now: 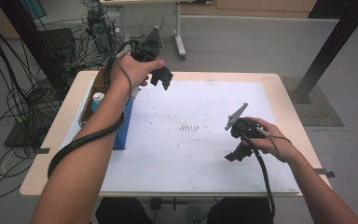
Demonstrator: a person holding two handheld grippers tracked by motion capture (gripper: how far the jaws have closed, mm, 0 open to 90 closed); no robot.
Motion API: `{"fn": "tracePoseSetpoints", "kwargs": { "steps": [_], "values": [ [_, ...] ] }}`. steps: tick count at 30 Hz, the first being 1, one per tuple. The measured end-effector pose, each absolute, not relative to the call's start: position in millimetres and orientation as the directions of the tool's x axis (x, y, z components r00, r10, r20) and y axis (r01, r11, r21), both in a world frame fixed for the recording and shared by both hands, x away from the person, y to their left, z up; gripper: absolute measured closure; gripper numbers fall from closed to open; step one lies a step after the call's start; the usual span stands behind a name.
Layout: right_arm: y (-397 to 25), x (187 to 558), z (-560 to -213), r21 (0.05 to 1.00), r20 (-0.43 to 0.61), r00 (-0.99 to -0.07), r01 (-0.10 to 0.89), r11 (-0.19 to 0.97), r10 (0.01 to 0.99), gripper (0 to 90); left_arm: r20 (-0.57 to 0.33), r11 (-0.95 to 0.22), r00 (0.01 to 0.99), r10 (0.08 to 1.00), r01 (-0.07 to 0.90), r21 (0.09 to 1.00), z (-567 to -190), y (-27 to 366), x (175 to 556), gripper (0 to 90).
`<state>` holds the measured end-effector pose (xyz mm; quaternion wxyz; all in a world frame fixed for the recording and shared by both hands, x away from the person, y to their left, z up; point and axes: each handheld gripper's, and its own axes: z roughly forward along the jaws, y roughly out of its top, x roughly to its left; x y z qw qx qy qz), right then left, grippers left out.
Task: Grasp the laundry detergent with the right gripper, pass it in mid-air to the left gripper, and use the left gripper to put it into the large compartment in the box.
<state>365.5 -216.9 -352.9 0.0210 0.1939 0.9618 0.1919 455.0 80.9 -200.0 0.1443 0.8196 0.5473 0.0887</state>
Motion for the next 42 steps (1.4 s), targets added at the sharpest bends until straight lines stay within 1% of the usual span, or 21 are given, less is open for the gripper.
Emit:
{"fn": "tracePoseSetpoints", "kwargs": {
  "steps": [5, 6, 12, 19, 24, 30, 36, 42],
  "values": [
    [-216.1, 366.1, -347.6, 0.382, 0.032, -0.923, 0.365, 0.849, 0.383, 4.6, -0.032, -0.368, 0.400, 0.916, 0.870, 0.327, -217.6, 76.7, 461.0, 10.5],
    [-215.9, 366.2, -346.5, 0.381, 0.028, -0.923, 0.364, 0.850, 0.383, 4.6, -0.019, -0.368, 0.396, 0.918, 0.868, 0.334, -226.5, 73.9, 464.4, 10.8],
    [-215.6, 366.9, -342.0, 0.388, 0.026, -0.923, 0.364, 0.847, 0.385, 4.4, -0.009, -0.359, 0.384, 0.923, 0.872, 0.333, -243.6, 70.9, 470.9, 11.0],
    [-215.8, 369.1, -339.8, 0.386, 0.023, -0.917, 0.376, 0.842, 0.398, 4.5, 0.016, -0.355, 0.369, 0.929, 0.881, 0.313, -269.4, 72.0, 477.8, 11.2],
    [-214.3, 373.8, -332.3, 0.387, 0.022, -0.916, 0.376, 0.842, 0.399, 4.4, 0.007, -0.339, 0.353, 0.936, 0.893, 0.296, -284.4, 73.9, 479.1, 11.3],
    [-211.1, 386.1, -321.3, 0.403, 0.027, -0.910, 0.389, 0.828, 0.415, 4.4, 0.014, -0.343, 0.355, 0.935, 0.891, 0.298, -291.1, 71.1, 476.2, 11.7],
    [-208.6, 399.6, -311.6, 0.387, 0.025, -0.897, 0.415, 0.823, 0.441, 4.4, 0.025, -0.365, 0.377, 0.926, 0.874, 0.320, -291.7, 66.7, 471.1, 11.8],
    [-210.9, 414.9, -299.2, 0.388, 0.023, -0.878, 0.449, 0.805, 0.479, 4.3, 0.020, -0.369, 0.382, 0.924, 0.875, 0.314, -291.5, 65.1, 467.2, 12.0]
  ]
}}
